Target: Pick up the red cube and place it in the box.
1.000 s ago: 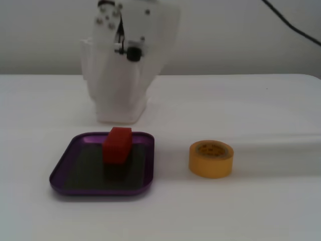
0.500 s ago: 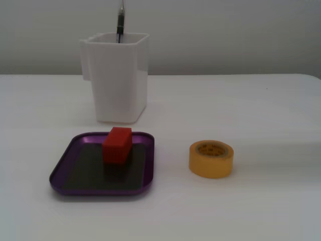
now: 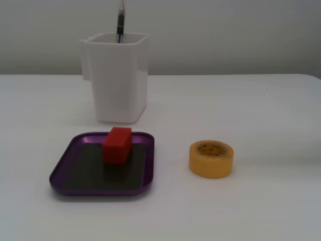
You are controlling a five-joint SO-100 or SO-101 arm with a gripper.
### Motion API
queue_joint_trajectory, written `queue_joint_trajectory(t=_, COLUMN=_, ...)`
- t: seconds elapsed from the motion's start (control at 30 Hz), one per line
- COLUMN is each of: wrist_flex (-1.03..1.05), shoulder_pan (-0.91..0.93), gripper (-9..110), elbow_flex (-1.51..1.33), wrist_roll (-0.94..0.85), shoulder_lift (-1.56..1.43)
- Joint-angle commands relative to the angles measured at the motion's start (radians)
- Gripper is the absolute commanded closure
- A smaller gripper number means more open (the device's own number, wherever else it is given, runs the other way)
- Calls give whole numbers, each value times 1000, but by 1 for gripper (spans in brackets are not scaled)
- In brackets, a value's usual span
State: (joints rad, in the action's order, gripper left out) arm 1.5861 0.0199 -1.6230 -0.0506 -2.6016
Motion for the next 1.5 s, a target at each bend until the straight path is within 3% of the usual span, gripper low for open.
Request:
queue_joint_trajectory(t=0.0, wrist_flex=-138, shoulder_pan=-2, gripper=86, elbow_flex=-336, wrist_roll=6, shoulder_lift=-172)
queue_joint_trajectory(t=0.2, wrist_flex=-347, shoulder_pan=-2, gripper=86, elbow_flex=-810, wrist_roll=-3, shoulder_lift=-483)
queue_joint_trajectory(t=0.5, wrist_flex=-362, shoulder_pan=-2, gripper=86, elbow_flex=-1200, wrist_roll=-5, shoulder_lift=-825)
queue_joint_trajectory(t=0.83, wrist_flex=-305, shoulder_pan=-2, gripper=88, elbow_flex=-1287, wrist_roll=8, shoulder_lift=-844)
queue_joint_trajectory(t=0.97, wrist_flex=-299, shoulder_pan=-2, gripper=103, elbow_flex=-1289, wrist_roll=-3, shoulder_lift=-838)
queue_joint_trajectory(t=1.47, wrist_flex=-311, shoulder_pan=-5, gripper=101, elbow_flex=-1416, wrist_roll=11, shoulder_lift=-847)
